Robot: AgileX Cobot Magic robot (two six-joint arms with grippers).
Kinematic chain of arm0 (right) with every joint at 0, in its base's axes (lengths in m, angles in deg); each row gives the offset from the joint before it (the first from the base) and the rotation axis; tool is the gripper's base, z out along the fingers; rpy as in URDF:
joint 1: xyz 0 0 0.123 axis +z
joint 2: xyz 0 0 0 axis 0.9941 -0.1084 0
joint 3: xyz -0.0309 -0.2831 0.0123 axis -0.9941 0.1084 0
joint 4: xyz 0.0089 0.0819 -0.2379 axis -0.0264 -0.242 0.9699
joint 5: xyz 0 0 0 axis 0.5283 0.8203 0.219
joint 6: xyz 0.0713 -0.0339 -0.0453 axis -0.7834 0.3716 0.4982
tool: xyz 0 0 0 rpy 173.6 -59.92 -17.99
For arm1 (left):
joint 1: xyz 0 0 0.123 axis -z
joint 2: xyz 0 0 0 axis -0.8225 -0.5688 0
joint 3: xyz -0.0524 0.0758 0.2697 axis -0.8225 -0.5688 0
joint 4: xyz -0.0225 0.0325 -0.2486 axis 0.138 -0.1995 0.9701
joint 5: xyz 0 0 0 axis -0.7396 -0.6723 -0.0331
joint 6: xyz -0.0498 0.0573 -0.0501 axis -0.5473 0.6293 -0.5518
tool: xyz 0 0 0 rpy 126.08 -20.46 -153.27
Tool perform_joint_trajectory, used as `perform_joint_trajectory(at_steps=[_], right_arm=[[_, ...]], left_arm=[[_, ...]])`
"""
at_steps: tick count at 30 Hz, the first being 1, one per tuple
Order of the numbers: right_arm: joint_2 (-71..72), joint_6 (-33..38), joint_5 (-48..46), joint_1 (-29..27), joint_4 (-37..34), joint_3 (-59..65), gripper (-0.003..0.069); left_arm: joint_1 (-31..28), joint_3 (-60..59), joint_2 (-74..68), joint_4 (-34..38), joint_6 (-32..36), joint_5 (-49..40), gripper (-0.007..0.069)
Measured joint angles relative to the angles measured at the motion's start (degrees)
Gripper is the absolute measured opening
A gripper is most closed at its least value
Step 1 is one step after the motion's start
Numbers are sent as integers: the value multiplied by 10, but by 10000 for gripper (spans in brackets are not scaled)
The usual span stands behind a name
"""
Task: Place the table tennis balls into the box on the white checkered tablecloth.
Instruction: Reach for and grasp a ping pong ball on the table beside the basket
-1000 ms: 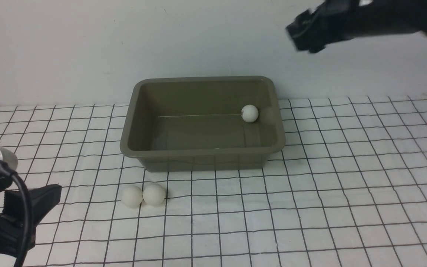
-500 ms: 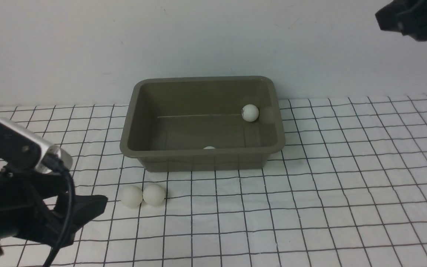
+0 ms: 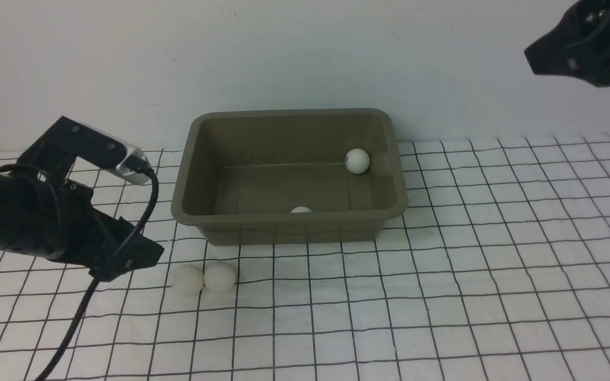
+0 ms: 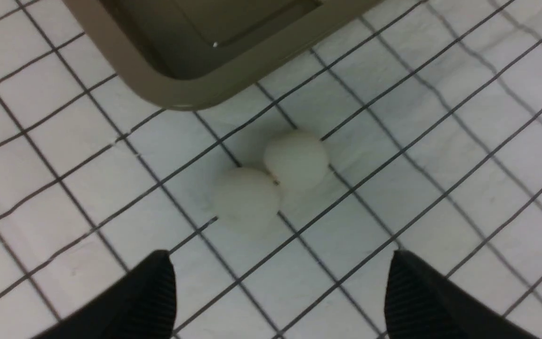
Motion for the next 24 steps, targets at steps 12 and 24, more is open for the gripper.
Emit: perform_joint_trajectory(at_steps=[12,24], right_arm=[[0,2,0,0,0,0,483],[0,2,0,0,0,0,483]], left_arm=[[0,31,-107,-33,55,11,534],[0,32,-182,71,120,64,534]])
